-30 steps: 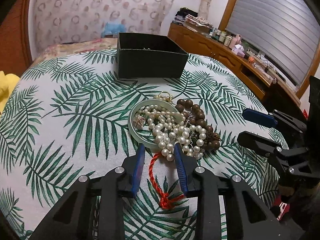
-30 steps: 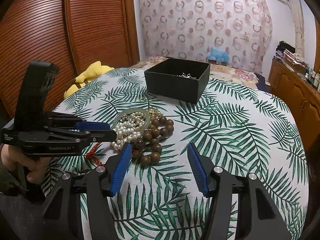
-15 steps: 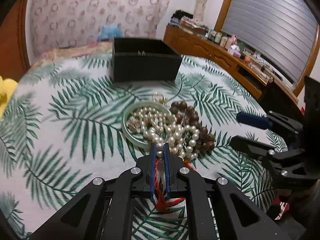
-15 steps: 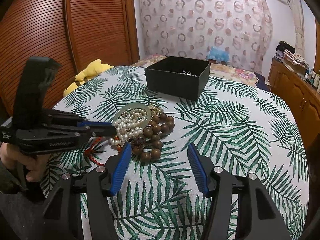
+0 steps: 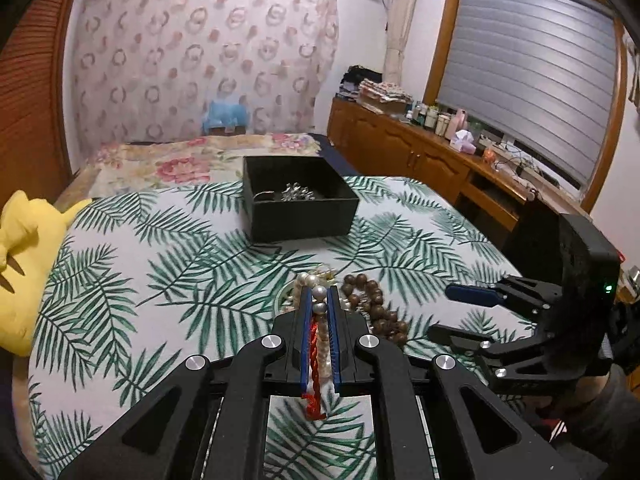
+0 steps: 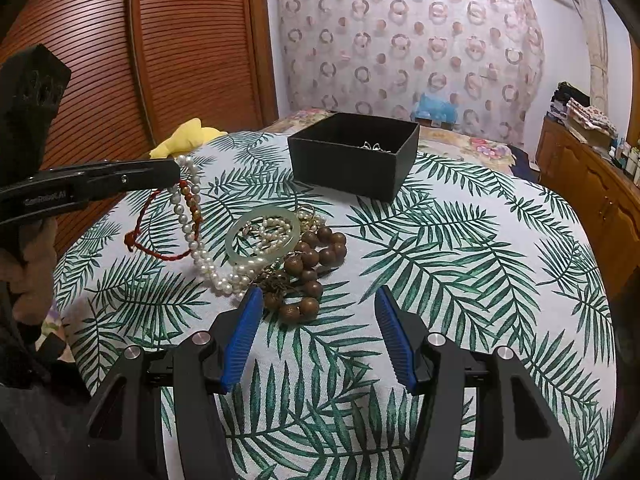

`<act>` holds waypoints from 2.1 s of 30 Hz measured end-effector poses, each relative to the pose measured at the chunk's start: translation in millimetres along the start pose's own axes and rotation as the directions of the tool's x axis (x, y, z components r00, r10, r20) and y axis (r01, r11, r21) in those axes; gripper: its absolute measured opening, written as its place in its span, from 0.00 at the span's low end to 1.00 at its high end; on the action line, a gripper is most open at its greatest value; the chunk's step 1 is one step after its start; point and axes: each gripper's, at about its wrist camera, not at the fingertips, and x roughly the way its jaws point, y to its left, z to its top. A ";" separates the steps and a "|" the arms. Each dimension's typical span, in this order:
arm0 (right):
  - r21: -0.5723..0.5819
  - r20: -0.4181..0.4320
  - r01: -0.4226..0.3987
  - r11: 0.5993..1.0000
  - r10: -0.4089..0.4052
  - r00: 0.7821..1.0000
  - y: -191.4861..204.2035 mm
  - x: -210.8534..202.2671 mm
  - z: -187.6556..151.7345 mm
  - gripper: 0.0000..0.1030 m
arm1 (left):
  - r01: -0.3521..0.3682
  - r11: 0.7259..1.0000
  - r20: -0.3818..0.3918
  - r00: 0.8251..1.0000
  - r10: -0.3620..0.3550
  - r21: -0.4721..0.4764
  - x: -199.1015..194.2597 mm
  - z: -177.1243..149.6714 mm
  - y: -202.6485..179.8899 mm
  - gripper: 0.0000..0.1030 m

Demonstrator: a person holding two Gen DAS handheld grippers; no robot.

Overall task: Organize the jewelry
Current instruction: 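Reach the left tool into the jewelry pile and grasp the pearl necklace, then lift the pearl necklace up off the cloth with the left tool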

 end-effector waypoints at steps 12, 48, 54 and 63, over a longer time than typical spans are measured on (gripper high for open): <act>-0.012 -0.023 -0.024 1.000 0.023 0.999 8.8 7.2 -1.7 0.59 | -0.081 0.996 -0.129 0.989 0.075 -0.047 25.0 -34.3 45.0 0.07; -0.075 -0.060 -0.081 0.994 0.076 0.995 35.3 22.0 1.3 0.59 | -0.078 0.996 -0.219 0.974 0.067 -0.040 48.2 -28.9 72.1 0.08; -0.076 -0.059 -0.082 0.994 0.078 0.995 35.4 21.9 1.3 0.59 | -0.086 0.996 -0.212 0.974 0.082 -0.010 48.2 -25.4 67.6 0.07; -0.093 -0.057 -0.096 0.991 0.091 0.994 44.0 25.5 6.4 0.52 | -0.018 1.000 0.003 1.000 0.018 0.002 -11.6 17.0 38.6 0.06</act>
